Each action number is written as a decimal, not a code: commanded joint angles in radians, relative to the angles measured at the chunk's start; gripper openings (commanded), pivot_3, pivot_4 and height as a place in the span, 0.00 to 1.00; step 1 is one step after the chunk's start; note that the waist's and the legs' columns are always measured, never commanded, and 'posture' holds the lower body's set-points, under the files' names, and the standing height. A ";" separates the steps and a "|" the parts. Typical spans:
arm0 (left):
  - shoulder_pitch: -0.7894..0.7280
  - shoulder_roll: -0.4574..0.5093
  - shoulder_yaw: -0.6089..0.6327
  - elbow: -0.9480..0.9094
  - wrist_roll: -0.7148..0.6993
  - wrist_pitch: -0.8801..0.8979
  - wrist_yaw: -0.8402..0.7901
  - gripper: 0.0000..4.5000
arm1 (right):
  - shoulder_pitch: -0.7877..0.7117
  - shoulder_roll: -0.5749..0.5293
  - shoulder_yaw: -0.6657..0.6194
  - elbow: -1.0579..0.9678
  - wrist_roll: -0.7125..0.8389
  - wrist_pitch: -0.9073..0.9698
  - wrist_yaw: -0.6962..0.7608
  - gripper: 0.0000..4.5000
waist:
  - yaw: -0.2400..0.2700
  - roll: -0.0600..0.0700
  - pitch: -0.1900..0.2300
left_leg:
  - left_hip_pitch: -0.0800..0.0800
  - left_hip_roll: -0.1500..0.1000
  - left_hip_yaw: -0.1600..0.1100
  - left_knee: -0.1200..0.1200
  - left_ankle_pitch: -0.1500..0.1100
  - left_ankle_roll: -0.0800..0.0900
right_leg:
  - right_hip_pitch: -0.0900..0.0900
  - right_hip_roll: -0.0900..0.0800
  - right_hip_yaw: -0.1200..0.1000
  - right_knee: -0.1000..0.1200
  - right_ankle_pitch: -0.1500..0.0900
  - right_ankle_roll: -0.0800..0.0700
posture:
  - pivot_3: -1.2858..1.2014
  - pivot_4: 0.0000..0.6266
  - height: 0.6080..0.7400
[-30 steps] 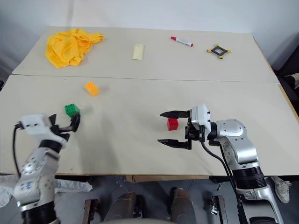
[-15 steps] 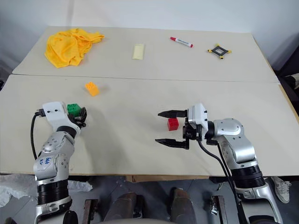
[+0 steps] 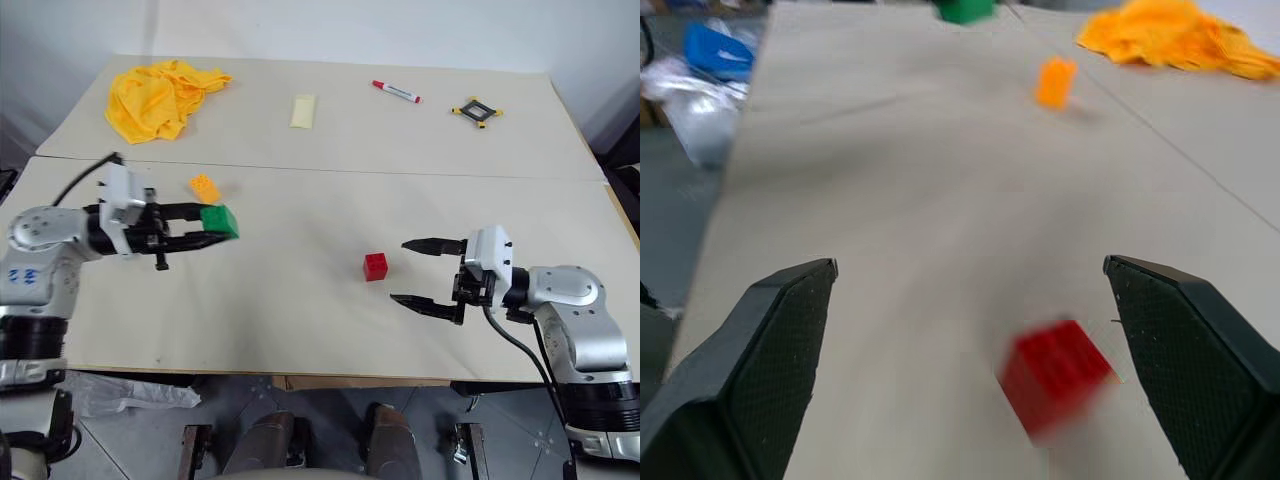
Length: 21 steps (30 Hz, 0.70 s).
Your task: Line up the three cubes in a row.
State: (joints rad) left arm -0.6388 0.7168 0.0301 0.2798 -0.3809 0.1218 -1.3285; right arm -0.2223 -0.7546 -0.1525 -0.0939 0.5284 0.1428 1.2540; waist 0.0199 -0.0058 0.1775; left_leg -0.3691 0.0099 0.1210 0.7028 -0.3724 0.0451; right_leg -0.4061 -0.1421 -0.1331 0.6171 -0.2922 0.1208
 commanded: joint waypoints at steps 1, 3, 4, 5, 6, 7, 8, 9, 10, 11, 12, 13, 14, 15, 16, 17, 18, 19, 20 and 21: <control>-0.103 -0.097 -0.135 0.197 0.116 -0.166 -0.090 0.33 | 0.034 -0.030 -0.083 0.017 -0.007 -0.047 -0.014 1.00 | 0.003 -0.001 0.000 | -0.001 -0.002 0.001 0.001 0.000 0.000 | 0.000 0.001 0.000 0.000 0.000 0.000 | 0.52 0.24 1.00; -0.172 -0.168 -0.205 0.350 0.213 -0.283 -0.068 0.33 | 0.077 -0.036 -0.128 0.008 -0.005 -0.057 -0.032 1.00 | 0.004 -0.001 0.001 | -0.002 0.000 0.003 0.001 0.000 0.000 | 0.000 0.004 0.000 -0.001 0.000 0.000 | 0.52 0.24 1.00; -0.199 -0.197 -0.221 0.413 0.240 -0.317 -0.055 0.33 | 0.093 -0.037 -0.141 -0.002 -0.002 -0.057 -0.040 1.00 | 0.004 -0.001 0.001 | -0.002 0.001 0.003 0.001 0.000 0.000 | 0.000 0.005 0.000 -0.002 0.000 0.000 | 0.52 0.24 1.00; -0.232 -0.238 -0.234 0.486 0.260 -0.346 -0.035 0.33 | 0.128 -0.037 -0.162 -0.029 0.004 -0.054 -0.048 1.00 | 0.005 -0.001 0.001 | -0.002 0.001 0.003 0.000 0.000 0.000 | 0.000 0.005 0.000 -0.003 0.000 0.000 | 0.52 0.24 1.00; -0.257 -0.267 -0.237 0.542 0.272 -0.369 -0.024 0.33 | 0.151 -0.036 -0.174 -0.049 0.007 -0.051 -0.054 1.00 | 0.005 -0.001 0.001 | -0.003 0.001 0.003 0.000 0.000 -0.001 | 0.000 0.006 0.000 -0.004 0.000 0.000 | 0.52 0.24 1.00; -0.282 -0.296 -0.237 0.588 0.279 -0.391 -0.023 0.33 | 0.180 -0.032 -0.188 -0.070 0.010 -0.049 -0.062 1.00 | 0.005 -0.002 0.001 | -0.003 0.002 0.003 0.000 0.000 -0.001 | 0.000 0.006 -0.001 -0.004 0.000 0.000 | 0.52 0.24 1.00; -0.305 -0.317 -0.241 0.628 0.295 -0.404 -0.011 0.33 | 0.207 -0.029 -0.200 -0.090 0.012 -0.047 -0.070 1.00 | 0.004 -0.002 0.001 | -0.003 0.002 0.002 0.000 0.000 -0.001 | -0.001 0.006 -0.001 -0.004 0.000 0.000 | 0.52 0.24 1.00; -0.321 -0.330 -0.242 0.657 0.306 -0.415 -0.005 0.33 | 0.224 -0.027 -0.206 -0.102 0.013 -0.047 -0.077 1.00 | 0.002 -0.002 0.001 | -0.003 0.002 0.002 0.000 0.000 0.000 | -0.001 0.006 0.000 -0.004 0.000 0.000 | 0.52 0.24 1.00; -0.338 -0.344 -0.240 0.684 0.316 -0.431 0.010 0.33 | 0.244 -0.022 -0.214 -0.116 0.015 -0.047 -0.086 1.00 | 0.001 -0.002 0.001 | -0.003 0.002 0.002 0.000 0.000 0.000 | -0.001 0.006 0.000 -0.004 0.000 0.001 | 0.52 0.24 1.00; -0.351 -0.356 -0.236 0.705 0.319 -0.437 0.014 0.33 | 0.261 -0.017 -0.219 -0.129 0.016 -0.047 -0.093 1.00 | 0.002 -0.002 0.001 | -0.003 0.002 0.002 0.000 0.000 0.000 | -0.001 0.006 0.000 -0.004 0.001 0.001 | 0.52 0.24 1.00; -0.360 -0.367 -0.230 0.721 0.318 -0.444 0.008 0.33 | 0.278 -0.013 -0.222 -0.142 0.017 -0.046 -0.101 1.00 | 0.002 -0.002 0.001 | -0.002 0.002 0.001 0.000 0.000 0.000 | -0.001 0.006 0.001 -0.004 0.001 0.001 | 0.52 0.24 1.00; -0.367 -0.374 -0.227 0.734 0.318 -0.449 0.003 0.33 | 0.289 -0.011 -0.224 -0.151 0.018 -0.046 -0.107 1.00 | 0.002 -0.002 0.001 | -0.002 0.002 0.001 0.000 0.000 0.000 | -0.001 0.006 0.001 -0.004 0.001 0.001 | 0.52 0.24 1.00; -0.371 -0.379 -0.226 0.742 0.317 -0.448 -0.011 0.33 | 0.297 -0.008 -0.224 -0.159 0.019 -0.046 -0.113 1.00 | 0.003 -0.002 0.001 | -0.002 0.002 0.000 0.000 0.000 0.000 | -0.001 0.006 0.001 -0.003 0.001 0.001 | 0.52 0.24 1.00; -0.372 -0.382 -0.227 0.745 0.316 -0.451 -0.030 0.33 | 0.304 -0.006 -0.224 -0.165 0.020 -0.046 -0.118 1.00 | 0.003 -0.002 0.001 | -0.002 0.002 0.000 0.000 0.000 0.000 | -0.001 0.006 0.001 -0.003 0.001 0.001 | 0.52 0.24 1.00; -0.373 -0.383 -0.228 0.748 0.317 -0.446 -0.045 0.33 | 0.307 -0.004 -0.221 -0.169 0.021 -0.046 -0.124 1.00 | 0.003 -0.002 0.001 | -0.002 0.002 0.000 0.000 0.000 0.000 | -0.001 0.005 0.001 -0.003 0.001 0.001 | 0.52 0.24 1.00; -0.375 -0.384 -0.228 0.750 0.318 -0.445 -0.058 0.33 | 0.309 -0.001 -0.218 -0.172 0.021 -0.046 -0.130 1.00 | 0.003 -0.002 0.001 | -0.002 0.002 0.000 0.000 0.000 0.000 | -0.001 0.005 0.001 -0.003 0.001 0.001 | 0.52 0.24 1.00; -0.377 -0.383 -0.227 0.751 0.320 -0.444 -0.064 0.41 | 0.307 0.001 -0.213 -0.173 0.020 -0.046 -0.134 1.00 | 0.003 -0.002 0.001 | -0.002 0.002 -0.001 0.000 0.000 0.000 | -0.001 0.005 0.001 -0.003 0.001 0.001 | 0.52 0.24 1.00; -0.378 -0.382 -0.225 0.752 0.321 -0.441 -0.067 0.49 | 0.305 0.003 -0.209 -0.173 0.019 -0.047 -0.137 1.00 | 0.003 -0.002 0.001 | -0.002 0.002 0.000 0.000 0.000 0.000 | -0.001 0.005 0.001 -0.003 0.001 0.001 | 0.52 0.24 1.00; -0.380 -0.382 -0.224 0.753 0.322 -0.441 -0.069 0.54 | 0.303 0.004 -0.205 -0.173 0.018 -0.048 -0.139 1.00 | 0.003 -0.002 0.001 | -0.002 0.002 -0.001 0.001 0.000 0.000 | -0.001 0.005 0.001 -0.003 0.001 0.001 | 0.52 0.24 1.00; -0.381 -0.379 -0.219 0.751 0.321 -0.436 -0.069 0.61 | 0.299 0.006 -0.200 -0.169 0.018 -0.049 -0.138 1.00 | 0.004 -0.002 0.001 | -0.002 0.002 -0.001 0.001 0.000 0.000 | -0.001 0.005 0.001 -0.003 0.001 0.001 | 0.52 0.24 1.00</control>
State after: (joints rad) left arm -0.9977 0.3330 -0.2033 1.0360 -0.0624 -0.3145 -1.3899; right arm 0.0830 -0.7539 -0.3423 -0.2371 0.5309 0.1073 1.1200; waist 0.0234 -0.0077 0.1786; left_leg -0.3715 0.0118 0.1203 0.7036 -0.3725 0.0448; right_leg -0.4071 -0.1368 -0.1321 0.6137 -0.2914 0.1219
